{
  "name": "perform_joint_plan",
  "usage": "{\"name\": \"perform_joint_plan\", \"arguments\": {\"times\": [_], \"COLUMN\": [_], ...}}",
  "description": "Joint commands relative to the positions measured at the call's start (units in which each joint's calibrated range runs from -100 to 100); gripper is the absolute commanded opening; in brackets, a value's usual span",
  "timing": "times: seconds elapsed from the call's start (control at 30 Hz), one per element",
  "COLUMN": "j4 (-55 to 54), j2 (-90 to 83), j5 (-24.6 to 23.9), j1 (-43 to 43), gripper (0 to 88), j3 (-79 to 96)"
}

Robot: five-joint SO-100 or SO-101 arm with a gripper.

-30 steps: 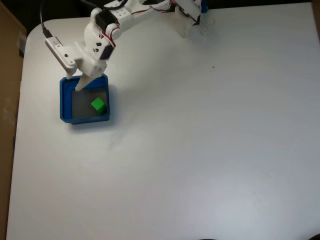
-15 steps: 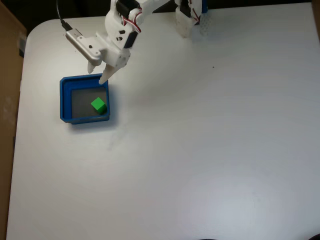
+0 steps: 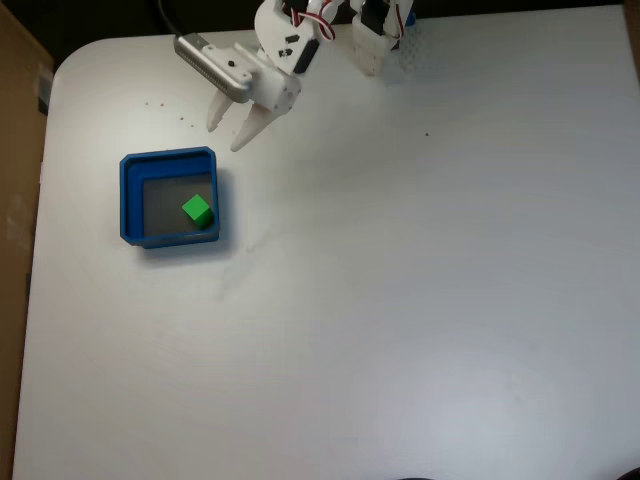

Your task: Pick up green cube and drop it in the blue box

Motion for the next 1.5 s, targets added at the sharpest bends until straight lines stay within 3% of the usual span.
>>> {"name": "perform_joint_plan", "arguments": {"times": [0.0, 0.17, 0.87, 1.47], "j4": [-9.54, -14.49, -14.65, -13.91], "j2": [-9.71, -19.23, -66.12, -76.90], "j5": [0.15, 0.15, 0.15, -0.15], "j1": [-0.22, -0.22, -5.42, -16.40], "gripper": [21.1, 21.1, 21.1, 21.1], "j3": [12.90, 26.08, 71.43, 72.43]}}
